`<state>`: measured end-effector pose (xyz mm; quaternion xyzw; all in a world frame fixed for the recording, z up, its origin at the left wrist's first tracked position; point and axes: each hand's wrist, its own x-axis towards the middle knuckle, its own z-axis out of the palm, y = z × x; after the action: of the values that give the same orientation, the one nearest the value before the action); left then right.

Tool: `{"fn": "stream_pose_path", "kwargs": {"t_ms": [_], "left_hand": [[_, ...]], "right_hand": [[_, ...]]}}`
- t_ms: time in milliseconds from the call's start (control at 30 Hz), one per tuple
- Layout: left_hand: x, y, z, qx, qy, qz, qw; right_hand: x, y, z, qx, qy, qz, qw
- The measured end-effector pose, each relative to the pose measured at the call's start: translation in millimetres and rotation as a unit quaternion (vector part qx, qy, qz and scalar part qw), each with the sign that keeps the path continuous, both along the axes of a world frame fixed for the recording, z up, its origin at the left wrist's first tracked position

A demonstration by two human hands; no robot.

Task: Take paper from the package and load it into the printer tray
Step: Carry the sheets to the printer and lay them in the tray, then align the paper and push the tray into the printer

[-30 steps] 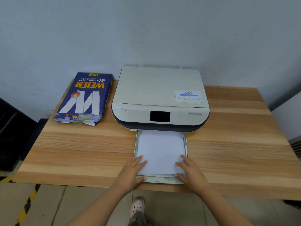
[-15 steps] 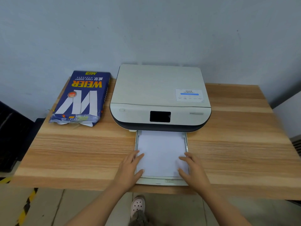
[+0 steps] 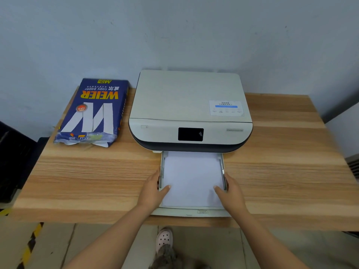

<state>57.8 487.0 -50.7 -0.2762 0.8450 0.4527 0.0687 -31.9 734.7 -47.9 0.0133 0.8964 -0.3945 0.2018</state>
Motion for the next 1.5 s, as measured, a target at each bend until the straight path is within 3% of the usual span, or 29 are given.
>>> {"fn": "stream_pose_path", "kwargs": {"t_ms": [200,433,1133,1500], "left_hand": [[-0.9,-2.4,4.3,0.061,0.021,0.040,0.997],[-8.8,-6.6,-0.2,0.018,0.033,0.071,0.997],[-3.8,-9.4,-1.1,0.014,0.043,0.037,0.998],[-2.0,-9.1,-5.7,0.064,0.036,0.050,0.996]], "right_hand": [[-6.7,6.0,1.8,-0.043,-0.004,-0.052,0.998],[-19.2,9.3,0.3,-0.064,-0.003,-0.095,0.993],[-19.4,9.3,-1.6,-0.063,0.012,-0.070,0.995],[-17.3,15.2,0.2,-0.099,-0.026,-0.061,0.993]]}}
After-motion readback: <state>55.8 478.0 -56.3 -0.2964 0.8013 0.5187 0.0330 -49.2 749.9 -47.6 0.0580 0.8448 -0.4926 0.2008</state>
